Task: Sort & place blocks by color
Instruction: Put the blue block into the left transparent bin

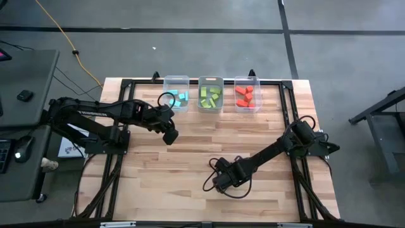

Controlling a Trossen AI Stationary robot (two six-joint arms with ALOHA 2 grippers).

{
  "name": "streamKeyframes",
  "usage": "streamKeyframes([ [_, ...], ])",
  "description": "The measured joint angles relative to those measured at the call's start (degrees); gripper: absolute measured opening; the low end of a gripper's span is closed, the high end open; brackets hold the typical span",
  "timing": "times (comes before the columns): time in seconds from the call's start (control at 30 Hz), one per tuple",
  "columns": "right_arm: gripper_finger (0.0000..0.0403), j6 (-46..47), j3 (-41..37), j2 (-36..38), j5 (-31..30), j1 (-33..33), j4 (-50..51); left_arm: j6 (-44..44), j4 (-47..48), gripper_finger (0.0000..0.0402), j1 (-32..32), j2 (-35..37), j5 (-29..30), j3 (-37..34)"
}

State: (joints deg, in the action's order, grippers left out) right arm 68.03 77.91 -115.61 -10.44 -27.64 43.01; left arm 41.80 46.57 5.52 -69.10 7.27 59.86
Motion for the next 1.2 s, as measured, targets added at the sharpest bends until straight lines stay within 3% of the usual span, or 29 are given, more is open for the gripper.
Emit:
streamKeyframes([
  [0.3,0.0097,-4.68,4.33,-0.11,-0.08,-0.01,3.71,0.00,0.46,0.0197,0.02,0.00,-0.01,0.00],
  [0.73,0.0097,-18.26,18.08,-0.10,-9.23,4.75,12.89,-4.92,0.42,0.0197,0.14,0.00,-1.05,0.00],
  [0.87,0.0097,-23.33,22.28,-0.09,-11.08,6.91,15.71,0.26,0.42,0.0197,1.88,0.00,-1.42,0.00],
  [1.2,0.0097,-36.36,28.59,-0.07,-12.50,14.56,15.84,2.64,-4.60,0.0197,11.84,0.00,-11.37,0.00],
])
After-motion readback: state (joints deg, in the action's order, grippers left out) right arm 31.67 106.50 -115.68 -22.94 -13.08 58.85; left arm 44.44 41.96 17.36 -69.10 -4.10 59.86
